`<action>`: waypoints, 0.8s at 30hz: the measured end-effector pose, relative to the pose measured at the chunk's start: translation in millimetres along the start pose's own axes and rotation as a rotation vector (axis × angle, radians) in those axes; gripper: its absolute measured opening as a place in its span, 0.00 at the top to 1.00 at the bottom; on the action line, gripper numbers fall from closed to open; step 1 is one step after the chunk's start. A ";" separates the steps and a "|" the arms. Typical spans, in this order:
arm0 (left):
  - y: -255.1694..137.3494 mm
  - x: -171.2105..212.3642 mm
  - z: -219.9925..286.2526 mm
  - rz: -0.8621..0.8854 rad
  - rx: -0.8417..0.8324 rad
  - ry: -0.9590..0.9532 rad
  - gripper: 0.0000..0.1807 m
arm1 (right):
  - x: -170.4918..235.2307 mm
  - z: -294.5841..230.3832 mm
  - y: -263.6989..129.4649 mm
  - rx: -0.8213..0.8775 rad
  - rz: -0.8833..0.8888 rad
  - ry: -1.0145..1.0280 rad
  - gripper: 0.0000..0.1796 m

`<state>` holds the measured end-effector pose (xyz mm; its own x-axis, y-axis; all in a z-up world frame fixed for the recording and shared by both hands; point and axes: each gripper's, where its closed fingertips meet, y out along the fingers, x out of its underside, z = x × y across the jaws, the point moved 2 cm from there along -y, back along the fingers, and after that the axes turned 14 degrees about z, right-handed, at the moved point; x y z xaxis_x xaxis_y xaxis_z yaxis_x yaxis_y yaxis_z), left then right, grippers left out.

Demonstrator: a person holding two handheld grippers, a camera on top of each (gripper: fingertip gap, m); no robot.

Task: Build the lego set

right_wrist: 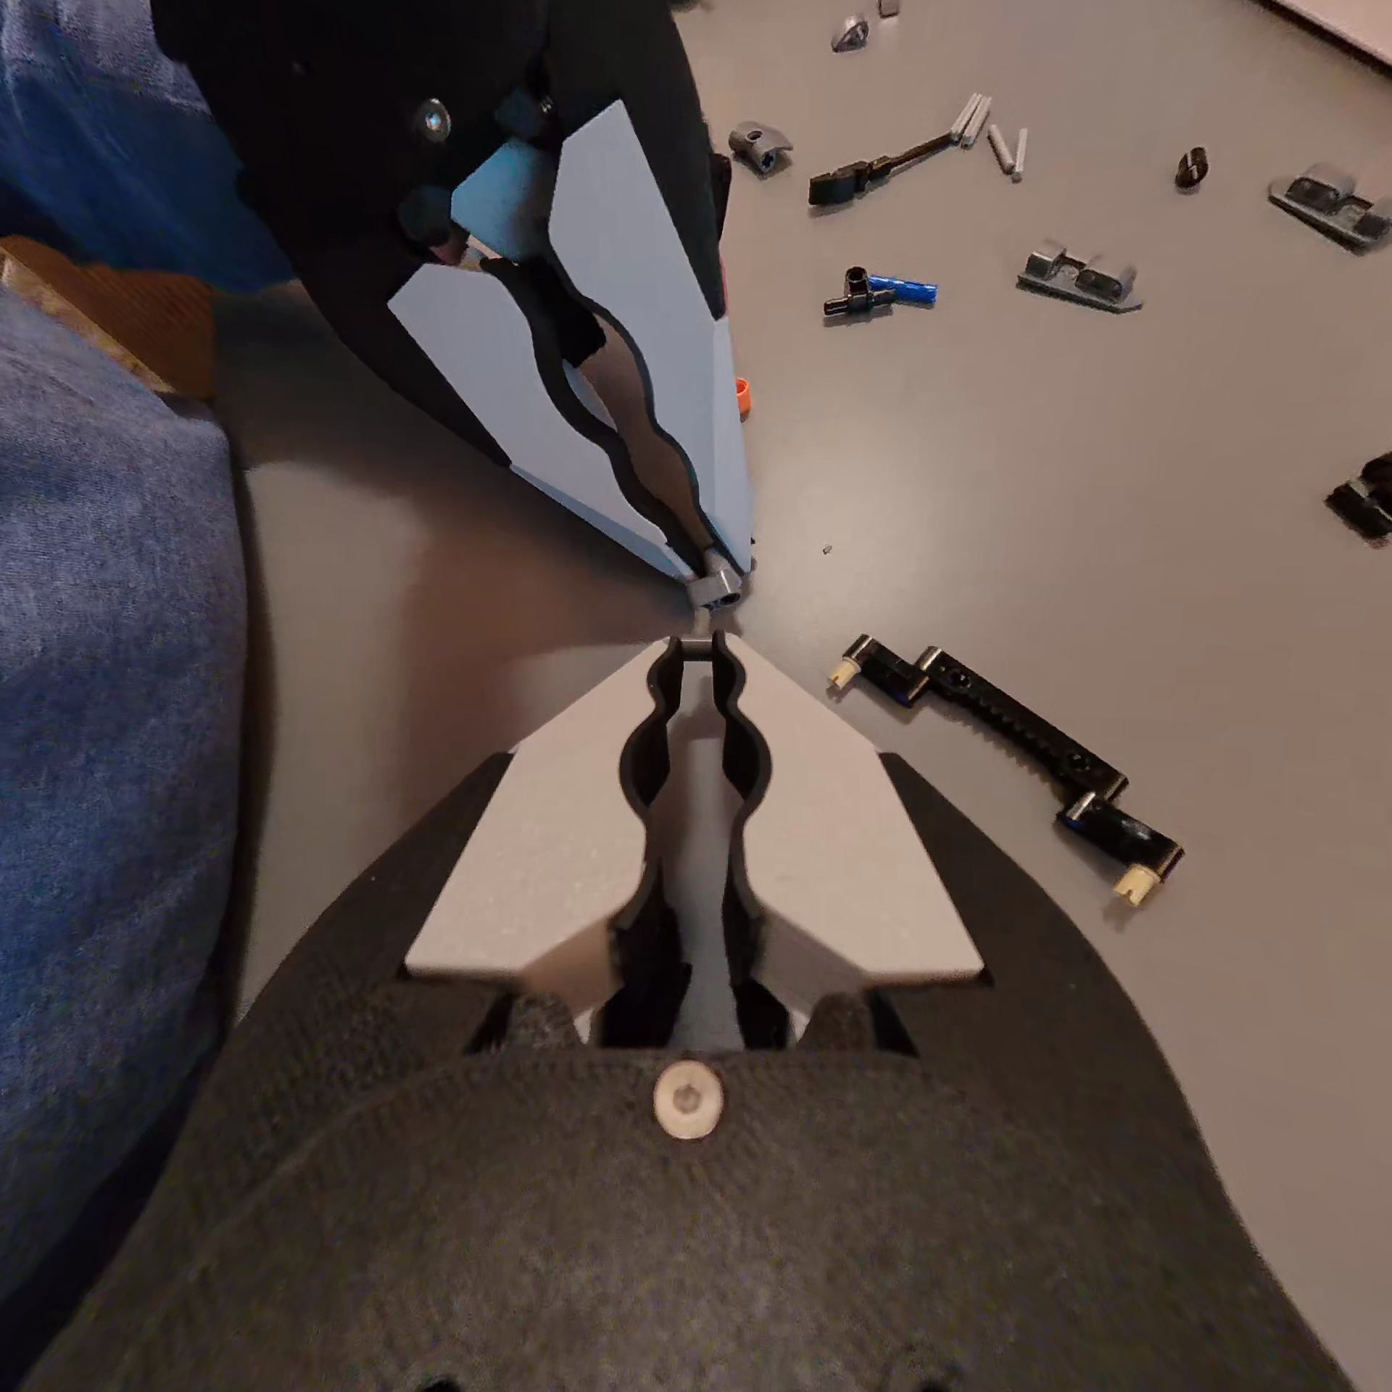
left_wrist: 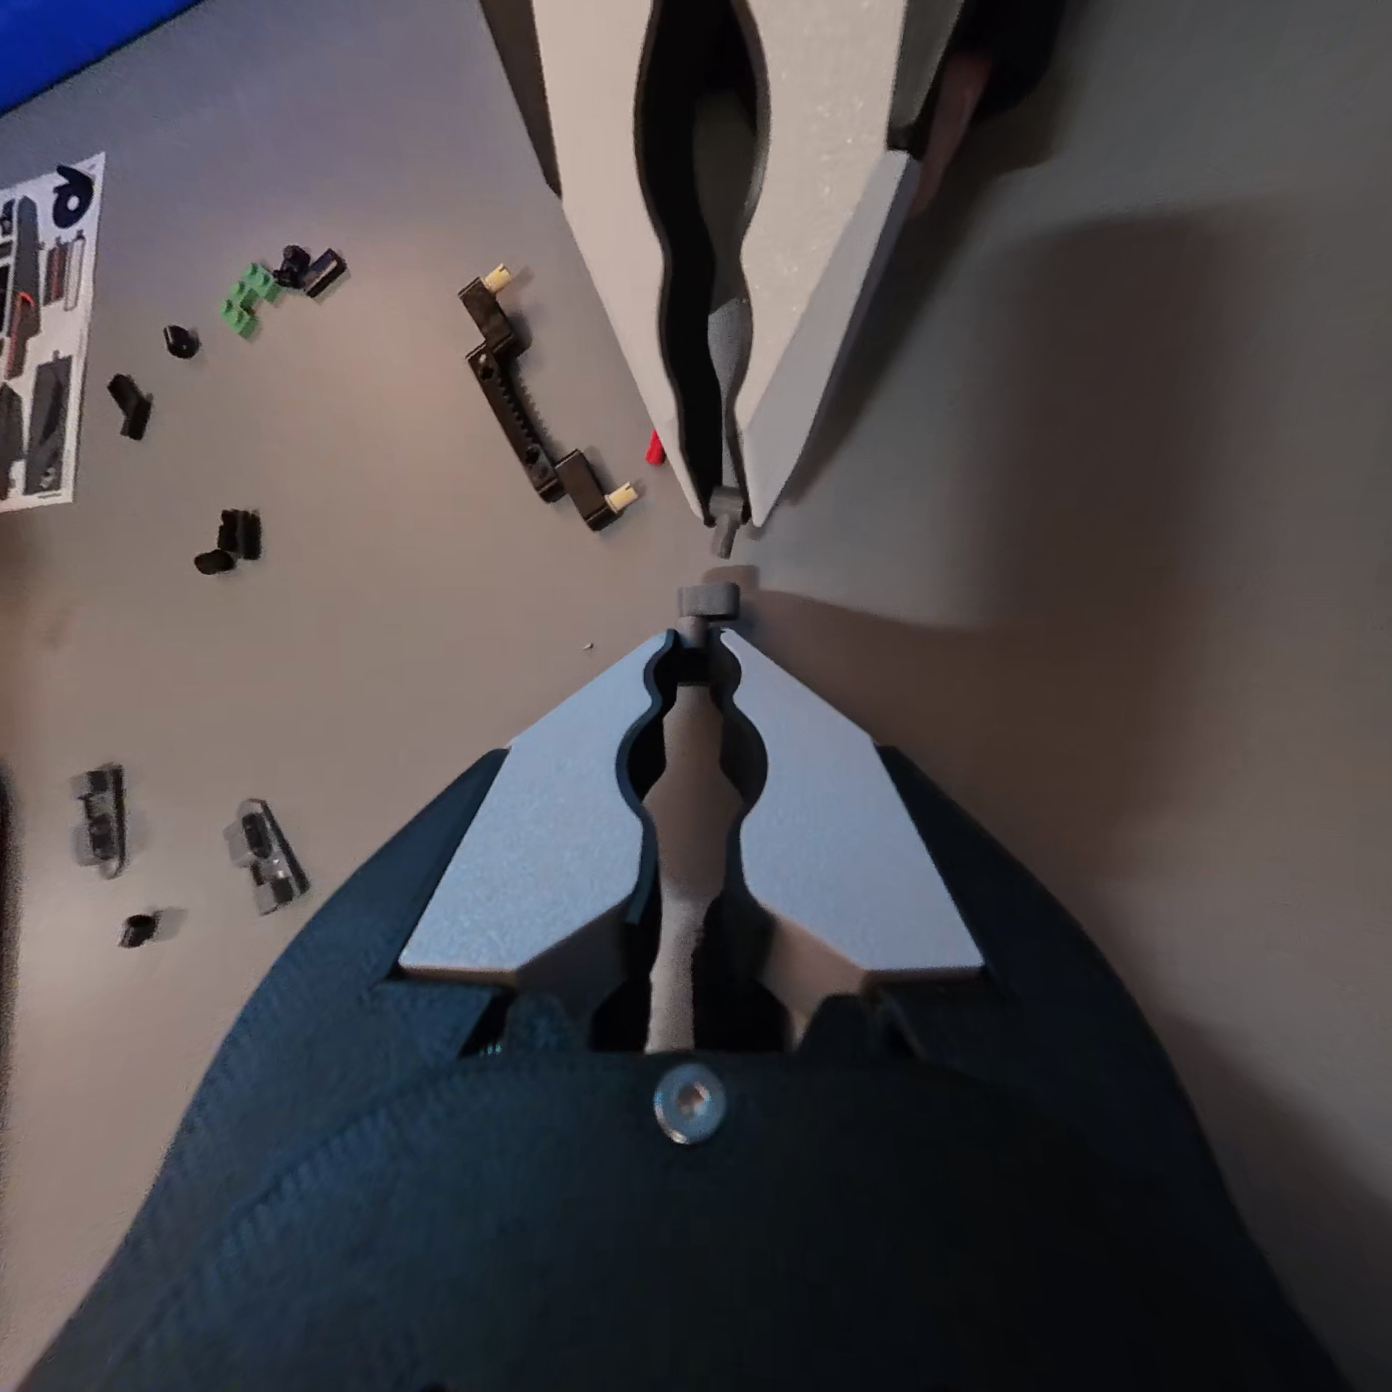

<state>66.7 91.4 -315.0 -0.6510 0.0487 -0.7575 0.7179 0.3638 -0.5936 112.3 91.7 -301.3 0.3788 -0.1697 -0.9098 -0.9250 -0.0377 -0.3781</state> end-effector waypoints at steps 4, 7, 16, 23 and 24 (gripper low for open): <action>-2.0 -6.0 0.0 0.065 0.025 -0.089 0.97 | -3.6 -3.5 0.6 -0.025 0.020 -0.023 0.97; -7.8 -16.5 -2.5 0.153 0.048 -0.179 0.97 | -9.7 -2.4 -4.6 -0.009 0.060 -0.042 0.97; -19.2 -35.3 -5.5 0.241 0.094 -0.231 0.97 | -28.5 -7.8 -16.5 -0.029 0.134 -0.101 0.97; -17.9 -36.3 -2.0 0.183 0.112 -0.171 0.97 | -28.5 -11.2 -18.3 -0.013 0.109 -0.174 0.97; -18.0 -37.0 -2.4 0.184 0.110 -0.173 0.97 | -28.1 -11.9 -18.5 -0.016 0.108 -0.174 0.97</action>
<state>77.2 85.3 -275.6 -0.4622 -0.0585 -0.8848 0.8487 0.2598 -0.4606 118.4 85.4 -266.7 0.2758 -0.0007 -0.9612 -0.9603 -0.0447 -0.2754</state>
